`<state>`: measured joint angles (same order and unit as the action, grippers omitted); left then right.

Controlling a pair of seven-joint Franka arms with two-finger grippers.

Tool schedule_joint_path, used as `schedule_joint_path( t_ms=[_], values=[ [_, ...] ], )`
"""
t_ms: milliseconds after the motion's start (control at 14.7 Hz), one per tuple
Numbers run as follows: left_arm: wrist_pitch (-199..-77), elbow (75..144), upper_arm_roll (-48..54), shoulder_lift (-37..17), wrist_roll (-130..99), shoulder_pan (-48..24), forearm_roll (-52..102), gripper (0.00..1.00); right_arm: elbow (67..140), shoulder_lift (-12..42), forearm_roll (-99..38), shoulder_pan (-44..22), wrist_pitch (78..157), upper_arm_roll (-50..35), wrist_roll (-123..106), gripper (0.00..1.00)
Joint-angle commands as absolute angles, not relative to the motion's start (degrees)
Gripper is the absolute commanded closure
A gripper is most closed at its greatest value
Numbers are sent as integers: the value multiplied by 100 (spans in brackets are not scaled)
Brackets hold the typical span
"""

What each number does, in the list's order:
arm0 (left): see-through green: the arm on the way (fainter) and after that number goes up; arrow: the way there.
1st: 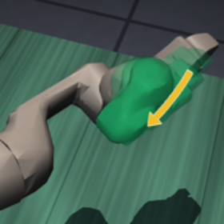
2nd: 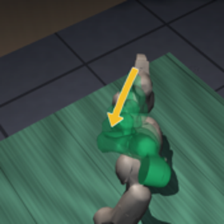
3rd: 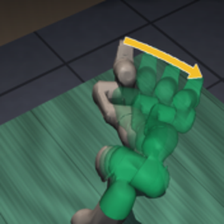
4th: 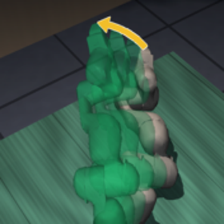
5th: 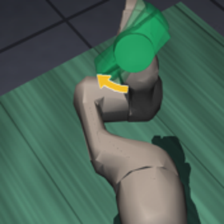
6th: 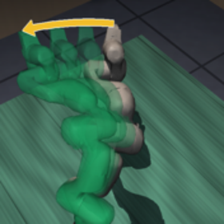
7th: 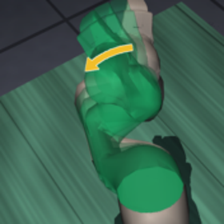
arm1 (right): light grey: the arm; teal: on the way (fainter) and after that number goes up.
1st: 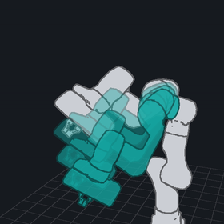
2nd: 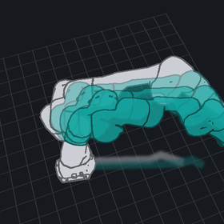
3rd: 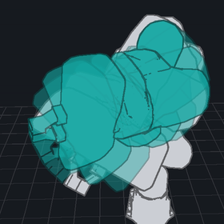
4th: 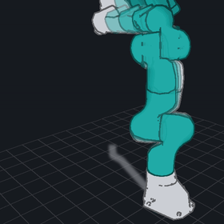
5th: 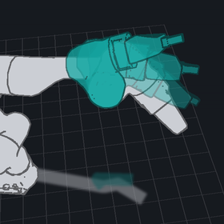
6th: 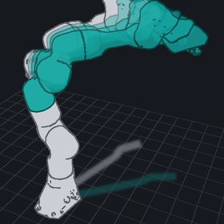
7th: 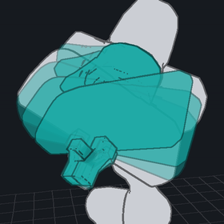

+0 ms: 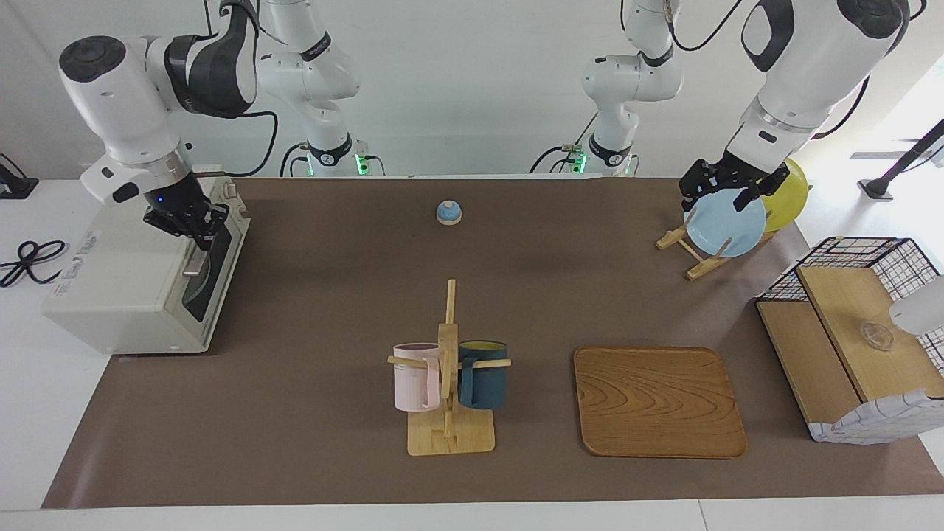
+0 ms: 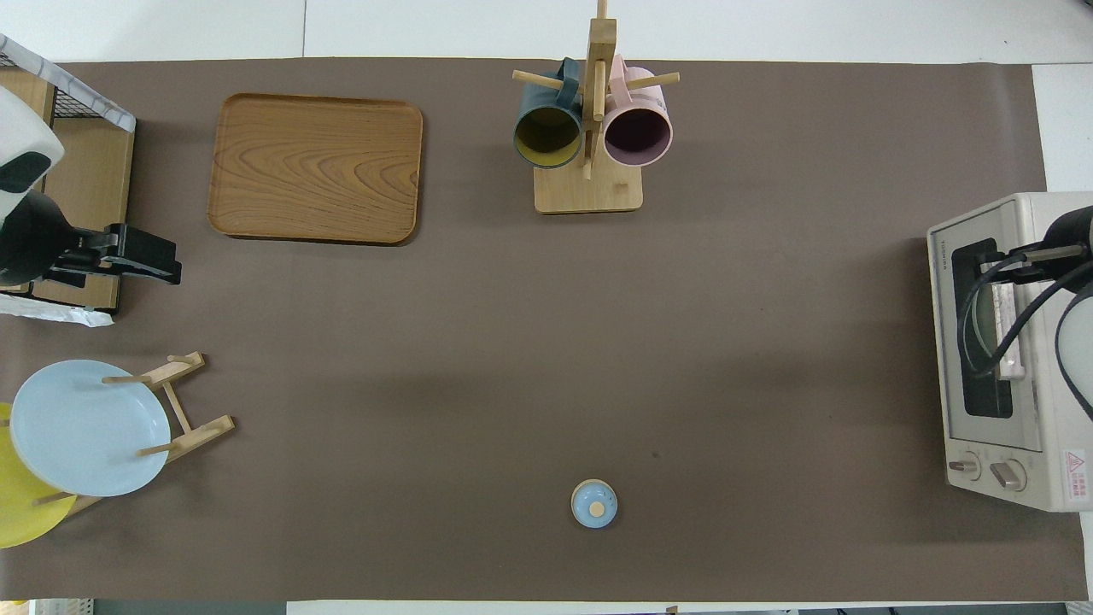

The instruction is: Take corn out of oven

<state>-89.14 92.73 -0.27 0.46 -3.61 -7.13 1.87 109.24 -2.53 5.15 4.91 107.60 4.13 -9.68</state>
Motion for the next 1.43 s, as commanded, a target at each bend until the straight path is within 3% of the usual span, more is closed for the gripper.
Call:
schedule_joint_path(
  t_ms=[0, 817, 1157, 1362],
  values=[
    [-8912, 9316, 9, 97, -343, -659, 97, 0, 11144, -272, 571, 641, 10916, 378, -1072, 100],
    [-8991, 9308, 9, 88, -352, -738, 97, 0, 11514, -185, 563, 958, 11285, 369, -1134, 100],
    [-8948, 9308, 9, 88, -352, -694, 97, 0, 11566, -53, 212, 652, 11364, 360, -915, 100],
    [-8965, 9308, 9, 88, -352, -747, 97, 0, 11846, 123, 185, 431, 11854, 360, -756, 100]
  ],
)
